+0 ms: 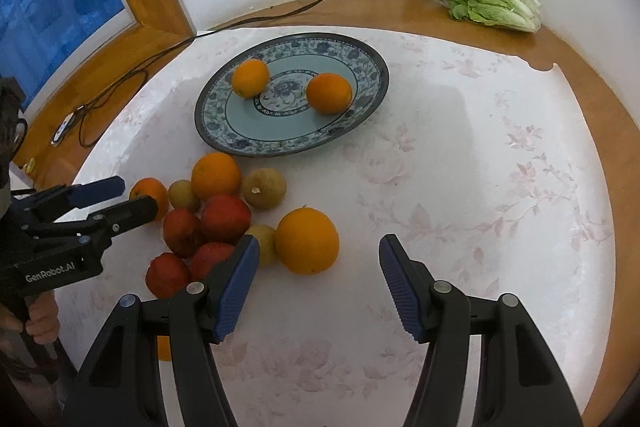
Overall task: Organize fruits
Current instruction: 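Grasp another orange with the right tool while the left tool grasps an orange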
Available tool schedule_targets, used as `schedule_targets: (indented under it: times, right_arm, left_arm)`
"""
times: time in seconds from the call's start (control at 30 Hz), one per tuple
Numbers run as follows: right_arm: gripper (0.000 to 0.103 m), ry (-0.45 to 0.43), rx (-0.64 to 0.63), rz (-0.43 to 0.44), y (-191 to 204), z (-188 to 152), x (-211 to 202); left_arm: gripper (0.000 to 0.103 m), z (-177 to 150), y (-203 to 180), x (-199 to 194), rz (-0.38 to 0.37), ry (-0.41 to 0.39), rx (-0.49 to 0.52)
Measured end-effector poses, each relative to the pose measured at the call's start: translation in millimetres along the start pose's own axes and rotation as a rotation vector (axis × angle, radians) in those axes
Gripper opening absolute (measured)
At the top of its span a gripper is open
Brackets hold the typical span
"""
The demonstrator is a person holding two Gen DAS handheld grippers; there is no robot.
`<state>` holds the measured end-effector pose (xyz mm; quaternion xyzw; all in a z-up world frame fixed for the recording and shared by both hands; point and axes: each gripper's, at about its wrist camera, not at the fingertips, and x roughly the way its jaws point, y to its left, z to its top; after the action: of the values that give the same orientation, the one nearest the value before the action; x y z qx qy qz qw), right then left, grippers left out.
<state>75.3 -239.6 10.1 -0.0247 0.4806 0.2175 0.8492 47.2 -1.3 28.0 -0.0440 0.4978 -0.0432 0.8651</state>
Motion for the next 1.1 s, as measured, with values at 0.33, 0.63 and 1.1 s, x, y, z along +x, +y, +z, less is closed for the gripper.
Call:
schedule_targets:
  times: [0.33,0.63,1.1]
  right_arm:
    - [0.050,-0.012,0.058,0.064,-7.8,-2.2,-0.3]
    - [0.042,-0.019,0.029,0.064,-0.5,-4.5,-2.8]
    - [0.033,-0.041,0.005,0.058,-0.6,-2.9,-4.0]
  left_arm:
    - [0.067,-5.2,-0.3,8.3,-0.004,0.001,-0.001]
    - [0.043,-6.6,-3.9,7.6,-0.048,-0.012,0.010]
    - [0.037,-7.1,-5.8,6.4,-0.058,-0.017,0.014]
